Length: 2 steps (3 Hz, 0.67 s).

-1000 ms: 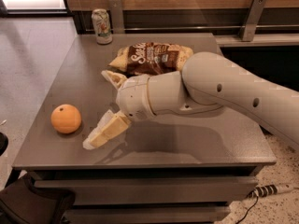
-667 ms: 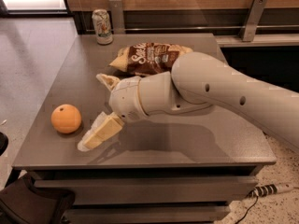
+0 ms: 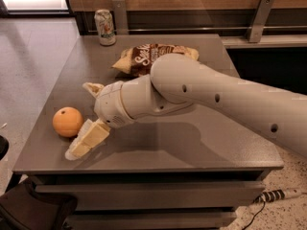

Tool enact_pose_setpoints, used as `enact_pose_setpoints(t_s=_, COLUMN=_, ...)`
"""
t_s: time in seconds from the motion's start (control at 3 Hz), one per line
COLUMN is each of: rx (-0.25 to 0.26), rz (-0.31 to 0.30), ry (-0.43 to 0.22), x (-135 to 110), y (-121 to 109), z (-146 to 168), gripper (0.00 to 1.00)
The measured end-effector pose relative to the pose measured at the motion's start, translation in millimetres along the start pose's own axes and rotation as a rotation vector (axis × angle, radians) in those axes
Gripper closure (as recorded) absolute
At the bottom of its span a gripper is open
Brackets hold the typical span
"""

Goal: Pick orange

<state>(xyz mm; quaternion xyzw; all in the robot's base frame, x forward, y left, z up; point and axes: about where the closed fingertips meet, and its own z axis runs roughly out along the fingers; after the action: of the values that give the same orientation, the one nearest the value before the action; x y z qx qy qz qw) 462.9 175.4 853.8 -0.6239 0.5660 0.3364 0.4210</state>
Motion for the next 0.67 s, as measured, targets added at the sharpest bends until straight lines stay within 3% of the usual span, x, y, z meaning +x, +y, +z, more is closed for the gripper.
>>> enact_pose_setpoints(t_s=0.33, rx=-0.032, rz=-0.001, ry=0.001, x=-0.4, y=2.7, z=13.7, gripper=0.0)
enact_pose_setpoints(t_s=0.67, rx=-0.059, rz=-0.003, ry=0.011, x=0.1, y=5.9, z=24.4, gripper=0.14)
